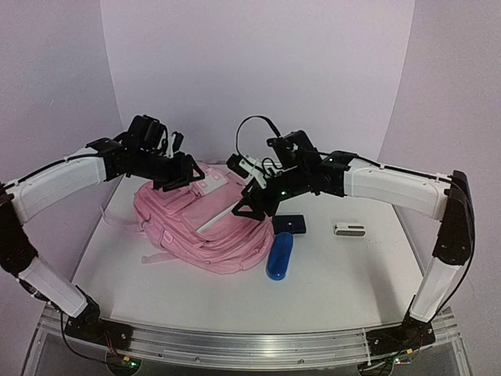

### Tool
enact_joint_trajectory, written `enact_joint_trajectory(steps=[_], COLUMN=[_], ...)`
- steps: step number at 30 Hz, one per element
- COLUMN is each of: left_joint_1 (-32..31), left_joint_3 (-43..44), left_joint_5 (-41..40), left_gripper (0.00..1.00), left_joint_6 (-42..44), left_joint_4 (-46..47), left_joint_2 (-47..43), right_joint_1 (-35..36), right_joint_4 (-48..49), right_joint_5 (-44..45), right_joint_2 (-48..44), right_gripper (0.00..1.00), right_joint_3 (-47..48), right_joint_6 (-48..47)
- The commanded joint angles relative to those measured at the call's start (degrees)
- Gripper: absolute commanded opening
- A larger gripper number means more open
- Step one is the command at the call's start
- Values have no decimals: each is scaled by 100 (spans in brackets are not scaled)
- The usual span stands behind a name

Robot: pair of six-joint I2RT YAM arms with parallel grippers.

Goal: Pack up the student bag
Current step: Unzip the student bag at the center of the board.

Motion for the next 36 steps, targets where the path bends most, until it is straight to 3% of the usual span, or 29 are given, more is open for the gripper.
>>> enact_joint_trajectory(steps=[1, 7, 15, 23, 32, 36], left_joint_1=[-899, -1569, -1636, -1641, -1651, -1664], left_joint_3=[-1088, -1596, -1544, -1314, -1052, -986], left_joint_5=[-303, -748, -982, -637, -641, -687], left_gripper=[56, 55, 55, 51, 50, 45], left_joint_6=[-64, -327, 188, 1038, 1234, 1299], left_joint_4=[41, -376, -833, -1200, -883, -753], left_joint_2=[-784, -967, -763, -331, 303, 453], right_joint_1=[-34, -375, -935, -1053, -1051, -1054], right_joint_4=[-380, -816, -1103, -917, -614, -435], right_joint_5=[242, 251, -606, -1058, -1181, -1343], right_joint_2=[303, 1051, 1901, 1678, 2050, 2144], right_gripper=[66, 67, 73, 84, 86, 83], right_joint_3=[101, 1049, 2203, 1202, 1073, 993], right_joint_6=[-1633, -1265, 843, 2465, 2987, 3216])
